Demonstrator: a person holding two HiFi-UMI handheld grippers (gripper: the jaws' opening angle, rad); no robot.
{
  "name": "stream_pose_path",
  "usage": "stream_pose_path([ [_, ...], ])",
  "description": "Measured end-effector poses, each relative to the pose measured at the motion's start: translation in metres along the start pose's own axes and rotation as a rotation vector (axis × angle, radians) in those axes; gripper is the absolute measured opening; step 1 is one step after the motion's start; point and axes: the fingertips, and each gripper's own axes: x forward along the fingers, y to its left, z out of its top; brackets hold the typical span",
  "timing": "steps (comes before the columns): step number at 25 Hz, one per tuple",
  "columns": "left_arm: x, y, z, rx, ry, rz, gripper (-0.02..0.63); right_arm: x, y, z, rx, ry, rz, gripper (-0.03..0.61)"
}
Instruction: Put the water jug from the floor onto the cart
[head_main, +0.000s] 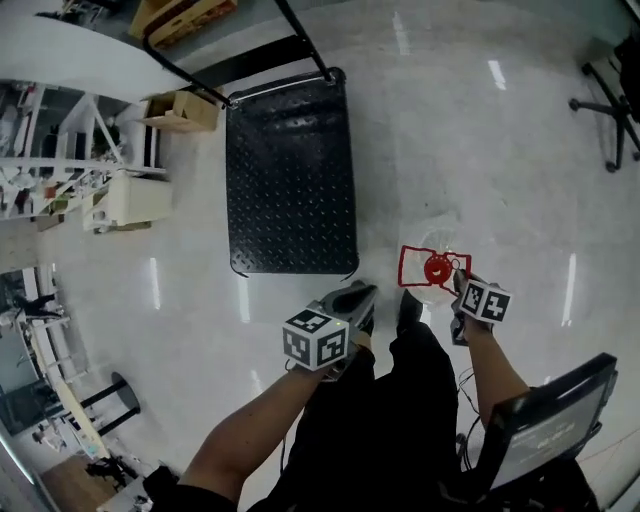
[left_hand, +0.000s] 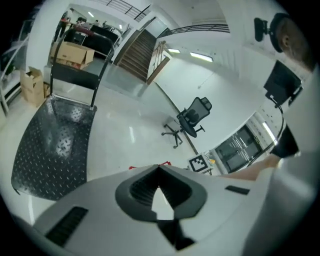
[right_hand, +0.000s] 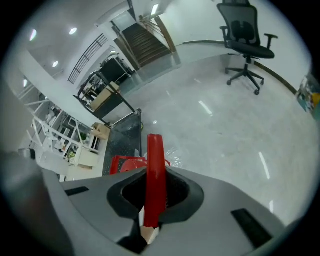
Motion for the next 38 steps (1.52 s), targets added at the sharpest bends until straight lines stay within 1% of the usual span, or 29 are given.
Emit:
stream_pose_path([
  [1,-0.016,0.003,0.009,0.016,-0.031,0.012,0.002,-0.003,0.017,0.011,-0.030,0.003,0.013,0.037],
  [3,-0.051,0.015,0.019,0.014,-0.081,0.044,0.002,-0.015,0.047,0.027,-0.064,0.002,0.023,0.037],
  [7,-0.117,0.034,0.018,-0.047,-0.173,0.087,0.002,-0.051,0.102,0.055,-0.113,-0.035,0.058,0.037],
  [11,-0.187,0.063,0.020,-0.098,-0.301,0.129,0.002,-0.070,0.170,0.069,-0.184,-0.056,0.103,0.037],
  [13,-0.220,0.080,0.021,-0.091,-0.352,0.148,0.002,-0.071,0.207,0.074,-0.213,-0.065,0.120,0.037],
  [17,-0.279,0.109,0.022,-0.048,-0.415,0.179,0.002,-0.070,0.280,0.079,-0.252,-0.079,0.151,0.037],
  [21,-0.327,0.134,0.035,-0.059,-0.513,0.188,0.002,-0.056,0.361,0.090,-0.295,-0.085,0.213,0.037],
  [26,-0.373,0.158,0.029,-0.096,-0.592,0.227,0.002,-0.022,0.456,0.082,-0.303,-0.059,0.300,0.037],
  [31,-0.406,0.180,0.021,-0.179,-0.646,0.312,0.002,0.018,0.542,0.062,-0.324,0.035,0.357,0.037],
  [34,-0.412,0.188,0.010,-0.232,-0.667,0.356,0.002,0.044,0.575,0.043,-0.316,0.088,0.388,0.037],
  [38,-0.416,0.201,0.002,-0.284,-0.682,0.413,0.002,0.081,0.610,0.028,-0.310,0.171,0.392,0.037],
])
